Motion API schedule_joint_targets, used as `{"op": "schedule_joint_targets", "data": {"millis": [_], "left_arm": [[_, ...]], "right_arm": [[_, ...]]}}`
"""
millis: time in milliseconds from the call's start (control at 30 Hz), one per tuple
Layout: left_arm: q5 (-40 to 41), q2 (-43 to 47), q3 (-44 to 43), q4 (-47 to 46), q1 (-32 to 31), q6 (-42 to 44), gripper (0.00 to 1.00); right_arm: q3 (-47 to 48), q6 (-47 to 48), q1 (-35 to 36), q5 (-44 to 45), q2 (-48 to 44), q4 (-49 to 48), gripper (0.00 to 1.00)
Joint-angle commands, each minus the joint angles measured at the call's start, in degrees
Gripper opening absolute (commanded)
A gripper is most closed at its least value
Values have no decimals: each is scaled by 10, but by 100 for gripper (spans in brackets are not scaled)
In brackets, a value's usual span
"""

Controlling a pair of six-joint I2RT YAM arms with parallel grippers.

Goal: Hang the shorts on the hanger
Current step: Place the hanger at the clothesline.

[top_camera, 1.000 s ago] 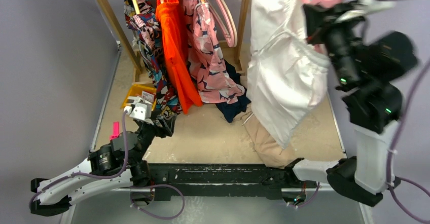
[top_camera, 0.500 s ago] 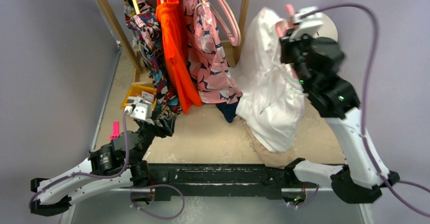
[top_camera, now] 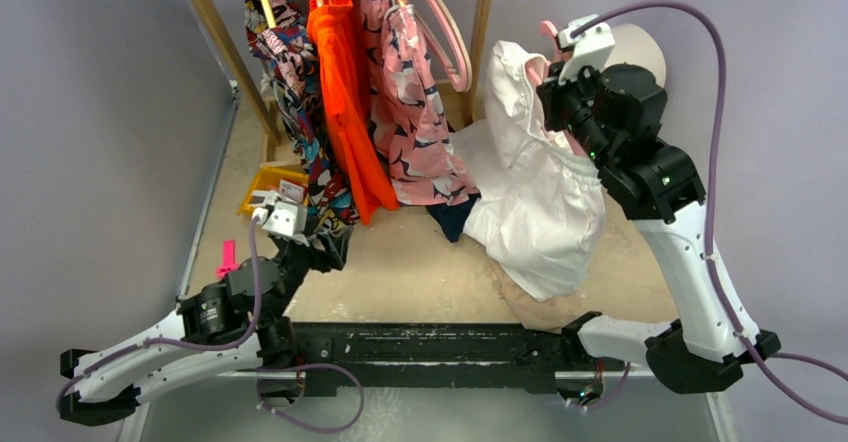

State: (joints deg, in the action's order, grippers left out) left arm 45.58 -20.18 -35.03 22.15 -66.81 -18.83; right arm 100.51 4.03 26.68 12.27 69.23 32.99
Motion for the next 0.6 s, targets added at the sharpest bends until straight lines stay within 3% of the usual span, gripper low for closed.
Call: {"op": "schedule_joint_targets", "data": {"millis": [0, 267, 567], "left_arm": [[-15, 2, -19, -12, 1, 6, 67], [-30, -2, -22, -11, 1, 6, 67], [-26, -4, -20, -11, 1, 11, 67]], "right_arm": [[7, -40, -55, -140, 8, -61, 0], [-79, -87, -88, -245, -6, -175, 0], [-87, -74, -90, -134, 20, -216, 0]]}}
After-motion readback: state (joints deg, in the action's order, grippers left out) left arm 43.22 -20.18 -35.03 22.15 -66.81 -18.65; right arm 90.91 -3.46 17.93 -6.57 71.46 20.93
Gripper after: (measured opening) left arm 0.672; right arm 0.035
